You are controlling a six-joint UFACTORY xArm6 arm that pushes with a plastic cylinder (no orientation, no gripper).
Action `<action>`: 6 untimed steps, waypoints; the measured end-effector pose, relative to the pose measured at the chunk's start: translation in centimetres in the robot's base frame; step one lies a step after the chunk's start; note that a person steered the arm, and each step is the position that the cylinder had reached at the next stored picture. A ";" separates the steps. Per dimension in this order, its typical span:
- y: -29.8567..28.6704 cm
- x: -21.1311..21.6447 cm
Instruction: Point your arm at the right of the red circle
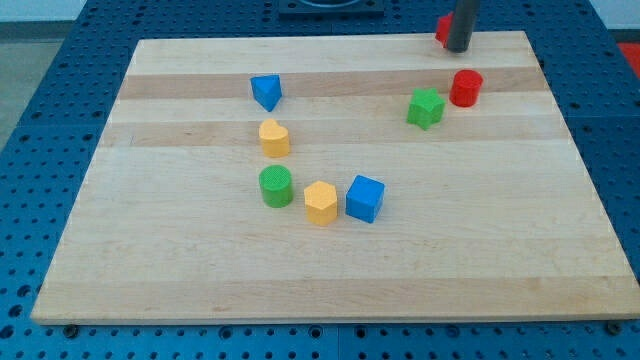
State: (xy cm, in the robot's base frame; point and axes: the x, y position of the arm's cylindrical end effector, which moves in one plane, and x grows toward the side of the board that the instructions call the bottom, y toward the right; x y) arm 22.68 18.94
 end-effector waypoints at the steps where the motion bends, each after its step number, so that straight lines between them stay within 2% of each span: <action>1: 2.9 3.1; 2: 6.7 7.3; 4: 10.1 7.7; 6: 10.1 7.9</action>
